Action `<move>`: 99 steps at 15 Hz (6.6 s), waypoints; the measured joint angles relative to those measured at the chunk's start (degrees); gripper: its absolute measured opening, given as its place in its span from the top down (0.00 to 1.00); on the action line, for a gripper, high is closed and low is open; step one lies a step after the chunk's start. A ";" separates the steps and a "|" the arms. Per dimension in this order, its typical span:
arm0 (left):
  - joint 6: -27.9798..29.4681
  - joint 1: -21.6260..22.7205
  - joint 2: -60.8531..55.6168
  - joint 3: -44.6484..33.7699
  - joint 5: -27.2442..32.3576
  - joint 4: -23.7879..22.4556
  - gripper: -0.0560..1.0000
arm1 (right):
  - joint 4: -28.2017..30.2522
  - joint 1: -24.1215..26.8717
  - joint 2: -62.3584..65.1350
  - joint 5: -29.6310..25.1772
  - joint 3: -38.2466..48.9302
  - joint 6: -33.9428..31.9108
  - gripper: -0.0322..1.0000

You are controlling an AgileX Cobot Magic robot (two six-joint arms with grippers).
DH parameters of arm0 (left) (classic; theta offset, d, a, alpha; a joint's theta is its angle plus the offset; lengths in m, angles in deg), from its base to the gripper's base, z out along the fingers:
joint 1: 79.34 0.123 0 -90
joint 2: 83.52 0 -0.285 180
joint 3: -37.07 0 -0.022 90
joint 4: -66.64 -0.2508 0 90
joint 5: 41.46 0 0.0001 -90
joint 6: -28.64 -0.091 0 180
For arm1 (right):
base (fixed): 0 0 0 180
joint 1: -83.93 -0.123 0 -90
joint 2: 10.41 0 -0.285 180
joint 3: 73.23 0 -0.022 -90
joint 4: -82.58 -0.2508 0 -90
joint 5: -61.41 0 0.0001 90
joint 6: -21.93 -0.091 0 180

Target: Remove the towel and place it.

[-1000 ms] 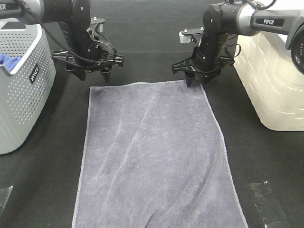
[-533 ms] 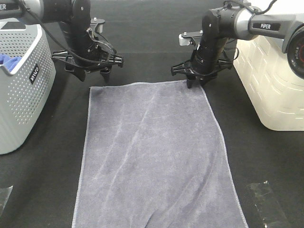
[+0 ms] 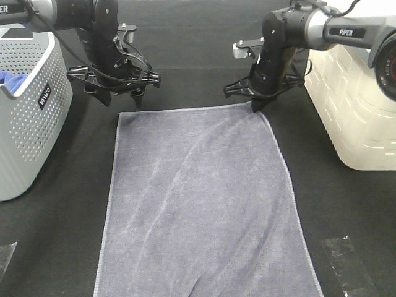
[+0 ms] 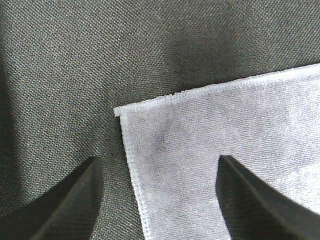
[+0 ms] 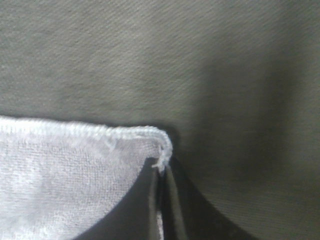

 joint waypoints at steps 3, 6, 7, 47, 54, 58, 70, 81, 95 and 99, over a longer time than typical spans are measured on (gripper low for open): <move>2.81 0.11 0.80 0.00 0.11 -3.04 0.36 | 1.43 0.00 0.74 -1.09 0.00 0.00 0.97; 4.98 1.72 1.66 0.00 0.06 -2.81 0.36 | 1.66 0.00 0.74 -1.49 0.00 0.00 0.97; 4.81 2.52 2.29 0.00 0.11 -0.80 0.36 | 1.66 0.00 0.74 -1.49 0.00 0.00 0.97; 1.43 7.79 12.61 10.66 -36.67 -6.30 0.94 | 19.08 1.89 -1.89 28.19 -5.33 -7.62 0.97; -0.23 7.79 17.70 12.55 -50.59 -6.59 0.94 | 21.94 3.90 -5.79 33.86 -5.33 -7.85 0.97; -0.23 7.79 19.82 12.55 -43.89 -6.59 0.90 | 21.94 3.90 -8.19 34.03 -5.50 -7.85 0.77; -0.23 7.85 19.48 18.05 -33.35 -4.87 0.35 | 19.77 3.90 -7.79 20.57 -6.19 -7.91 0.34; -0.23 7.85 15.93 39.99 -5.10 -0.23 0.35 | 1.26 3.90 3.78 10.20 -6.36 -2.58 0.34; -8.37 7.85 -13.12 40.39 17.76 0.80 0.34 | -12.61 3.90 28.42 -22.86 -6.36 4.58 0.34; -10.20 7.85 -22.86 32.31 17.88 1.15 0.34 | -12.38 3.90 35.18 -23.55 -4.70 4.58 0.34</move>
